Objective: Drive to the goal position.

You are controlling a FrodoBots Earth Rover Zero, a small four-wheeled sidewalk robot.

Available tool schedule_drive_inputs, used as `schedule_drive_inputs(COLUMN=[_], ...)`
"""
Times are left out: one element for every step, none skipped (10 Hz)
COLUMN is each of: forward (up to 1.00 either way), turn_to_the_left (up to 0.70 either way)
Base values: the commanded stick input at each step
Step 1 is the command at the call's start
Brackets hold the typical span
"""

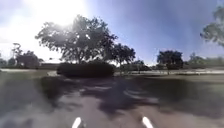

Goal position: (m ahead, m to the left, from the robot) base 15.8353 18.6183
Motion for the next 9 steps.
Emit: schedule_drive_inputs(forward=[0.70,0.70,0.70,0.70,0.70,0.70,0.70,0.70,0.70], turn_to_the_left=[0.00,0.00,0.00,0.00,0.00,0.00,0.00,0.00,0.00])
